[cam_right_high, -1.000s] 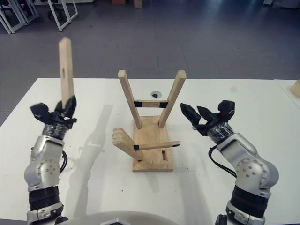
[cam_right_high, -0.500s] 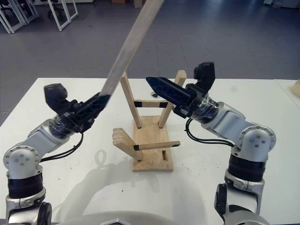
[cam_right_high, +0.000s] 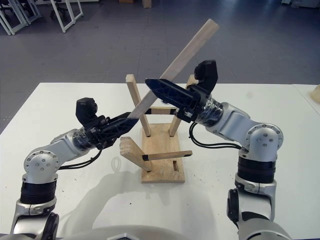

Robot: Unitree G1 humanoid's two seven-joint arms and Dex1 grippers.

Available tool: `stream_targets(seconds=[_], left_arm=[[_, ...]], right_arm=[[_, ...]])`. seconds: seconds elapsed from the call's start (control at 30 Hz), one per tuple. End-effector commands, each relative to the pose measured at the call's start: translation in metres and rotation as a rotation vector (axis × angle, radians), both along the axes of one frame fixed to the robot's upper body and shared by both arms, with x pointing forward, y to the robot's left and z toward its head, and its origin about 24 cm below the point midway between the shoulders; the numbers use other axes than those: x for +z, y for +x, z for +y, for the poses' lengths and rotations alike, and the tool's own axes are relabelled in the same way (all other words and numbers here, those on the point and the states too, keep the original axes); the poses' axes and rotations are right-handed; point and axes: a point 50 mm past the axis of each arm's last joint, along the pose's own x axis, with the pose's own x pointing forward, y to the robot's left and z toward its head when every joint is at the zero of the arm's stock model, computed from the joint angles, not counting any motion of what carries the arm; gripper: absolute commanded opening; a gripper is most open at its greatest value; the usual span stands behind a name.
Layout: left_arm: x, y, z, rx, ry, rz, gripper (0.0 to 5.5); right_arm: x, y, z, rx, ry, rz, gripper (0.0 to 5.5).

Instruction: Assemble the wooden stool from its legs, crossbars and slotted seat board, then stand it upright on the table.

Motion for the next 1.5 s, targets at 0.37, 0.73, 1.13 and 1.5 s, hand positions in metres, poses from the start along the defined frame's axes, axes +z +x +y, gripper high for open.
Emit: stream_targets(seconds=[0.37,0.73,1.13,1.5], left_arm=[[0.001,0.006,0.001,0.020,0.035,-0.038,2.04],[0.019,0.020,0.025,0.147,-0.054,-0.032,4.06],[0.000,0.003,0.051,0.381,0.009,0.026,4.47],[-0.012,0.001,0.045,0.414,0.068,0.034,4.47]], right_arm=[[0.002,0.004,-0.001,-0.026,-0.026,-0.010,2.15],[0.015,0.021,-0.043,-0.261,-0.116,-0.107,2.04],[-0.048,-0.030,-0.136,-0.295,-0.686,-0.183,2.04],[-0.113,-0.061,-0.087,-0.202,-0.758,-0.335,2.04]])
